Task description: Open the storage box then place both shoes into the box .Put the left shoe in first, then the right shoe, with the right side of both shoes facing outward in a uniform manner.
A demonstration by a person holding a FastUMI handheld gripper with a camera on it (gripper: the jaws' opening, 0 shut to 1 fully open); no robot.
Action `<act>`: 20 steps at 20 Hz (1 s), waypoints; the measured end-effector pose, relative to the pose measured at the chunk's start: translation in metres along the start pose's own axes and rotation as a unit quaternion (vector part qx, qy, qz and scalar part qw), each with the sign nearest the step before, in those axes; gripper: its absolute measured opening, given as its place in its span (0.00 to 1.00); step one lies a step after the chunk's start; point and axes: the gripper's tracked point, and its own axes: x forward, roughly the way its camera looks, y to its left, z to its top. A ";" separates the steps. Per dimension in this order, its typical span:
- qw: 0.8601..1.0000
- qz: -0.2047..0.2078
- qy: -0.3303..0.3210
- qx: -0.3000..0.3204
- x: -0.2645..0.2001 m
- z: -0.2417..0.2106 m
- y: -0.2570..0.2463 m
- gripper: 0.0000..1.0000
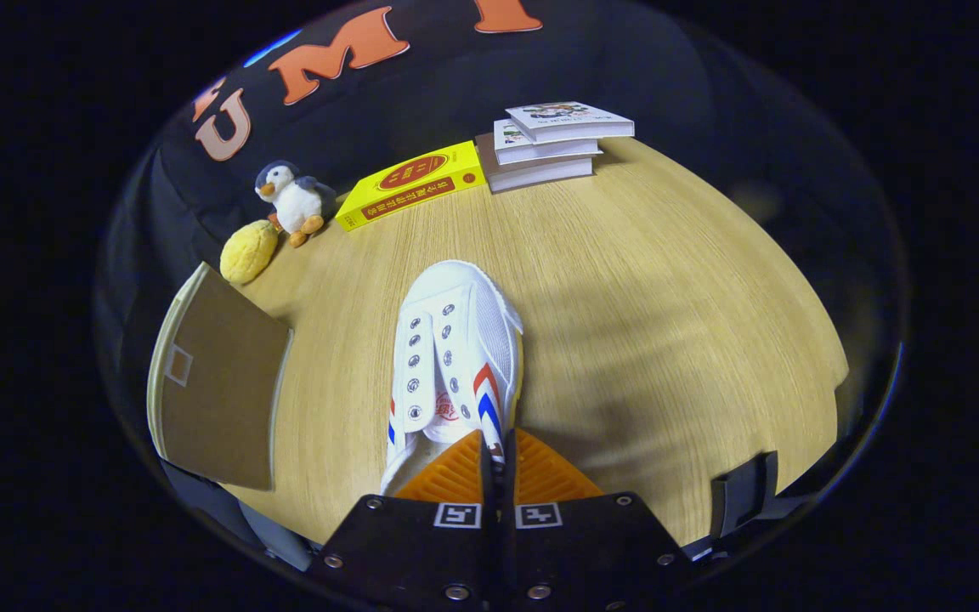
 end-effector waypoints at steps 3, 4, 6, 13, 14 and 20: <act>1.000 0.006 -0.015 0.026 -0.015 0.006 0.024 0.00; 0.999 0.007 -0.023 0.034 -0.022 0.008 0.034 0.00; 0.998 0.008 -0.036 0.048 -0.036 0.012 0.056 0.00; 0.993 -0.005 -0.082 0.090 -0.091 0.016 0.156 0.00; 0.991 -0.002 -0.093 0.095 -0.097 0.018 0.172 0.00; 0.989 -0.002 -0.126 0.079 -0.133 0.018 0.253 0.00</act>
